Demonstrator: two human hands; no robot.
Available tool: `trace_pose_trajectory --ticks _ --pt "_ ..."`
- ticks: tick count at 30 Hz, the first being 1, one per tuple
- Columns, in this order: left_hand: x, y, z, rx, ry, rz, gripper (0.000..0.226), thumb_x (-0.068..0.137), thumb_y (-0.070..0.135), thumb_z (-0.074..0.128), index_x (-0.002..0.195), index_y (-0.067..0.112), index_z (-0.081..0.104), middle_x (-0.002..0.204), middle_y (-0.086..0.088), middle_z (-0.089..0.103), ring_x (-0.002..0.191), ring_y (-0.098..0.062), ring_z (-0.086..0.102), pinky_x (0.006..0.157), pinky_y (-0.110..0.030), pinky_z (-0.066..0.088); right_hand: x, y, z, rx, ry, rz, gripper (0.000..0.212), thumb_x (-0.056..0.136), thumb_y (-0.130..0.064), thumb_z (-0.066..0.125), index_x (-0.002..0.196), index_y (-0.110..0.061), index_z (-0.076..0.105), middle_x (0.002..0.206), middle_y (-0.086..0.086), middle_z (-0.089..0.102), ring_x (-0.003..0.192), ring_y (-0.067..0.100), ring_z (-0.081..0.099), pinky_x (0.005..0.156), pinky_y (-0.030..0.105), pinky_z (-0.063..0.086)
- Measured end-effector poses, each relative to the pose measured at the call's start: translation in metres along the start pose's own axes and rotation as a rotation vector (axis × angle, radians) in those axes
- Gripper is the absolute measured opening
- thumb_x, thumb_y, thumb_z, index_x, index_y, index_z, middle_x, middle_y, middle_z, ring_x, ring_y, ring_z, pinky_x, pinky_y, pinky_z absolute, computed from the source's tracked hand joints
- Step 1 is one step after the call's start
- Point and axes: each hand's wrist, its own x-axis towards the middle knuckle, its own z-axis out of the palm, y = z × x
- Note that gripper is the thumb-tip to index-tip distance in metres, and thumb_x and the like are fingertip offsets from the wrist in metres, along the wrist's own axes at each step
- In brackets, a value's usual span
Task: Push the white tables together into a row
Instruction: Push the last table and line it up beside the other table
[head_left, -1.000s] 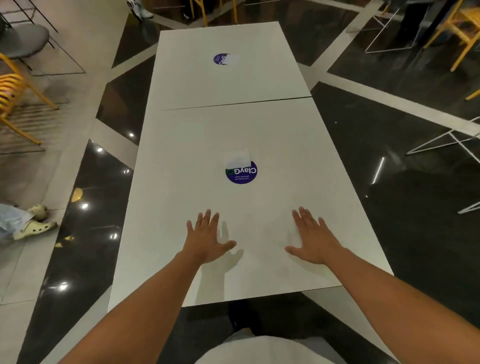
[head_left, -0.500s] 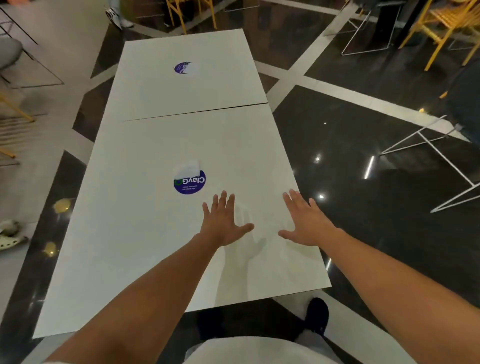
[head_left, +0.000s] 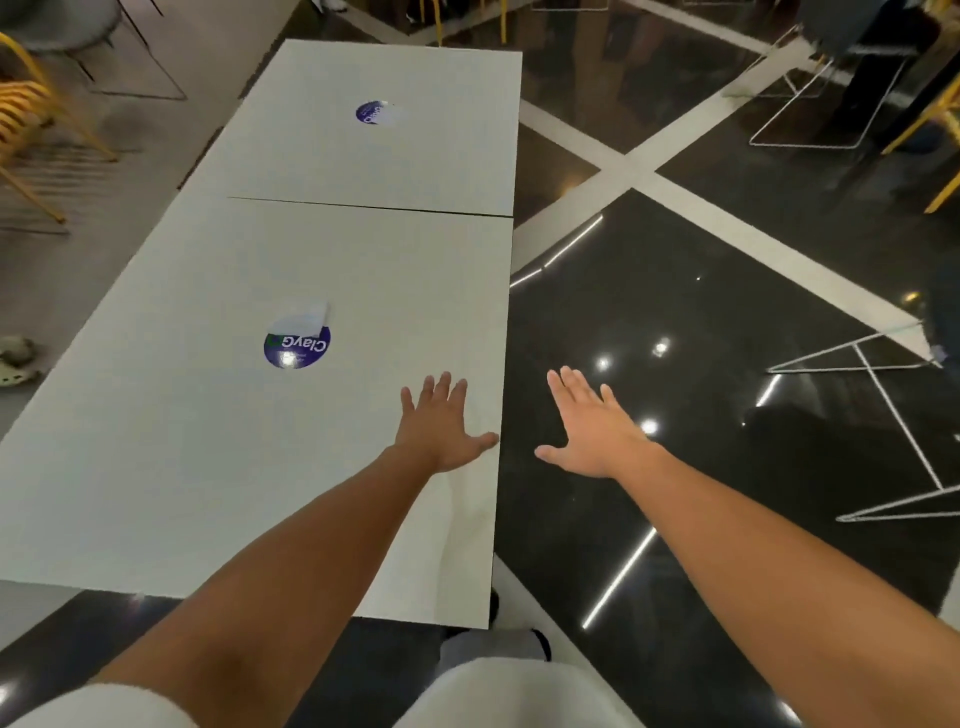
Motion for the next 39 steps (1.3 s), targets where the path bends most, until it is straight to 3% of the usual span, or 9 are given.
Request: trace_pose_trajectory --ticks 10,23,34,39 --pt "0.077 0.032 -0.002 -0.072 0.007 -0.185 0.099 0.087 0.077 0.040 0.158 0.019 0.002 0.167 -0.010 -0.004 0.152 -0.034 -0.006 0.120 -0.060 0.002 0.079 0.069 -0.043 -0.088 -0.020 -0.186 0.107 0.090 -0.059 0.054 0.154 -0.015 -0.018 0.165 0.010 -0.012 0.152 0.024 -0.008 0.123 0.052 0.005" --pt "0.279 0.100 -0.078 -0.195 0.080 -0.353 0.102 0.087 0.072 0.043 0.157 0.016 -0.005 0.166 -0.011 -0.009 0.152 -0.035 -0.008 0.120 -0.061 0.004 0.290 0.192 -0.158 -0.280 -0.042 -0.403 0.108 0.089 -0.057 0.055 0.154 -0.015 -0.020 0.165 0.010 -0.013 0.152 0.025 -0.011 0.120 0.050 -0.001" --pt "0.382 0.119 -0.114 -0.230 0.085 -0.510 0.105 0.088 0.065 0.048 0.156 0.011 -0.011 0.165 -0.014 -0.015 0.151 -0.036 -0.012 0.120 -0.060 0.001 0.433 0.238 -0.209 -0.364 -0.081 -0.635 0.110 0.088 -0.054 0.059 0.153 -0.015 -0.021 0.164 0.011 -0.015 0.151 0.025 -0.014 0.118 0.049 -0.005" --pt "0.432 0.137 -0.120 -0.279 0.103 -0.659 0.108 0.086 0.065 0.050 0.155 0.011 -0.013 0.164 -0.014 -0.017 0.151 -0.036 -0.014 0.120 -0.059 -0.003 0.502 0.254 -0.231 -0.456 -0.060 -0.788 0.110 0.088 -0.055 0.058 0.153 -0.013 -0.021 0.165 0.013 -0.013 0.152 0.027 -0.011 0.121 0.053 0.002"
